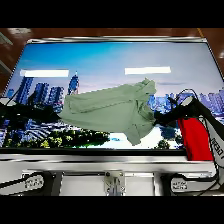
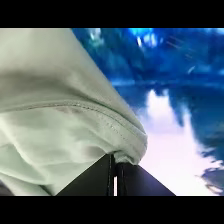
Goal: Fold the shirts.
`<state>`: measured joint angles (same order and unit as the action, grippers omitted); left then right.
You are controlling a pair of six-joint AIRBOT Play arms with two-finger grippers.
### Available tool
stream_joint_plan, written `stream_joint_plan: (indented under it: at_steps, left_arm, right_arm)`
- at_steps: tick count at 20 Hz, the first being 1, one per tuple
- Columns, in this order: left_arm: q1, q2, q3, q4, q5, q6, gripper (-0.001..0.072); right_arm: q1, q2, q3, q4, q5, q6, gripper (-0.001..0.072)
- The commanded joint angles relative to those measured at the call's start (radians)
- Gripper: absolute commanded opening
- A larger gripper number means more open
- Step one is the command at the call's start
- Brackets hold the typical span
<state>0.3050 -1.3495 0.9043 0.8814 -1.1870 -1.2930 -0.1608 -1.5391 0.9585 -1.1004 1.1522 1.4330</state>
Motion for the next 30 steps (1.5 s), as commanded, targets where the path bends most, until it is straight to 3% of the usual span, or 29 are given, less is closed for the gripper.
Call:
stream_joint_plan:
  at_steps: [1, 4, 9, 11, 14, 16, 21, 26, 30]
  left_arm:
    - [0.000, 0.077, 0.100, 0.001, 0.003, 0.010, 0.0038]
    - [-0.004, 0.232, 0.366, -0.001, 0.040, 0.010, 0.0039]
    - [-0.008, 0.449, 0.917, -0.044, 0.263, -0.029, 0.0040]
    - [-0.003, 0.505, 1.057, -0.039, 0.303, -0.064, 0.0040]
    - [0.001, 0.585, 1.112, 0.037, 0.264, -0.150, 0.0040]
    - [0.001, 0.630, 1.112, 0.135, 0.169, -0.201, 0.0040]
    - [0.001, 0.660, 1.111, 0.268, -0.095, -0.212, 0.0040]
    - [0.001, 0.656, 1.013, 0.347, -0.194, -0.211, 0.0040]
    - [0.001, 0.655, 0.761, 0.376, -0.224, -0.212, 0.0040]
  right_arm:
    - [0.000, 0.121, 0.060, 0.030, 0.018, -0.064, 0.0060]
    - [0.000, 0.336, 0.281, 0.025, -0.008, -0.111, 0.0060]
    - [0.000, 0.648, 0.778, -0.039, -0.355, -0.107, 0.0060]
    - [0.000, 0.713, 0.927, -0.120, -0.348, -0.097, 0.0060]
    - [0.000, 0.799, 1.002, -0.208, -0.280, -0.053, 0.0060]
    - [0.000, 0.850, 1.002, -0.268, -0.196, -0.045, 0.0060]
    - [0.000, 0.886, 1.002, -0.341, 0.067, -0.038, 0.0061]
    - [0.000, 0.795, 1.001, -0.354, 0.257, -0.007, 0.0060]
    - [0.000, 0.592, 0.984, -0.368, 0.481, 0.033, 0.0060]
